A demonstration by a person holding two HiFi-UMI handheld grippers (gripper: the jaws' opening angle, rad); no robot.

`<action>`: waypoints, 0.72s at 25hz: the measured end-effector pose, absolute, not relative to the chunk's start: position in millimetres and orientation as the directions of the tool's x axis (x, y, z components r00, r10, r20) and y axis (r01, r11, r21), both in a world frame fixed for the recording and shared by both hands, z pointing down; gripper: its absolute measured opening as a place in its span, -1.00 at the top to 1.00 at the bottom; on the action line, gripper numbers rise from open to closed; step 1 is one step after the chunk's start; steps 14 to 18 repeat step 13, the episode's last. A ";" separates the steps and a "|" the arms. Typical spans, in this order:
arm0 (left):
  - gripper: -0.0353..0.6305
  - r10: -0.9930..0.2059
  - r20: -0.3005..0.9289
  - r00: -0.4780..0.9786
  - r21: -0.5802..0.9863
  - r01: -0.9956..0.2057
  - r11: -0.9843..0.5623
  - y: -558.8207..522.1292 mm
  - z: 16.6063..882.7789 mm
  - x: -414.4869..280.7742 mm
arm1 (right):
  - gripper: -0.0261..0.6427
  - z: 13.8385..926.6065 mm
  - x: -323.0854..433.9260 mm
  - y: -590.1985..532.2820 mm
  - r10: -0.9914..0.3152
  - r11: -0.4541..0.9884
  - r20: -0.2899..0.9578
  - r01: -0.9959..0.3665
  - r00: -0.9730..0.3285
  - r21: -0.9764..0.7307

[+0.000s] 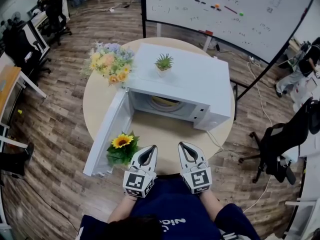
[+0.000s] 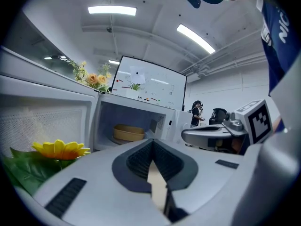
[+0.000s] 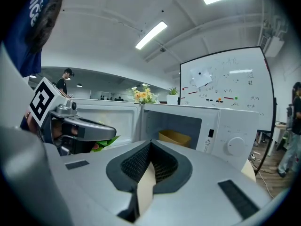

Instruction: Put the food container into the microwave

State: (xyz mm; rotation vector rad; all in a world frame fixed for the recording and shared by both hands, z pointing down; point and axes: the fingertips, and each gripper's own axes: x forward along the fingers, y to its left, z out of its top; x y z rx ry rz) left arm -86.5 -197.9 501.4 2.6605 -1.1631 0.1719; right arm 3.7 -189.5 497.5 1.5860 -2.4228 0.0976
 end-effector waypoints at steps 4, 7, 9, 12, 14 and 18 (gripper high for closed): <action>0.88 -0.713 0.202 0.671 0.164 -0.741 -0.651 -198.9 502.6 -88.8 | 0.90 497.4 4.9 -190.4 -0.892 0.405 0.250 -0.911 -0.376 0.076; 0.89 -0.717 0.205 0.666 0.161 -0.746 -0.646 -199.1 503.3 -90.6 | 0.90 496.6 5.0 -192.5 -0.894 0.404 0.245 -0.911 -0.376 0.078; 0.89 -0.720 0.206 0.662 0.156 -0.749 -0.644 -199.3 503.6 -91.4 | 0.90 496.2 4.6 -193.5 -0.894 0.405 0.242 -0.911 -0.376 0.080; 0.89 -0.723 0.202 0.661 0.148 -0.750 -0.644 -199.3 503.3 -90.9 | 0.90 496.9 4.2 -193.6 -0.894 0.406 0.242 -0.910 -0.377 0.083; 0.89 -0.724 0.201 0.660 0.146 -0.751 -0.644 -199.2 503.2 -90.7 | 0.90 497.4 4.0 -193.3 -0.894 0.407 0.242 -0.910 -0.377 0.084; 0.89 -0.724 0.201 0.660 0.146 -0.751 -0.644 -199.2 503.2 -90.7 | 0.90 497.4 4.0 -193.3 -0.894 0.407 0.242 -0.910 -0.377 0.084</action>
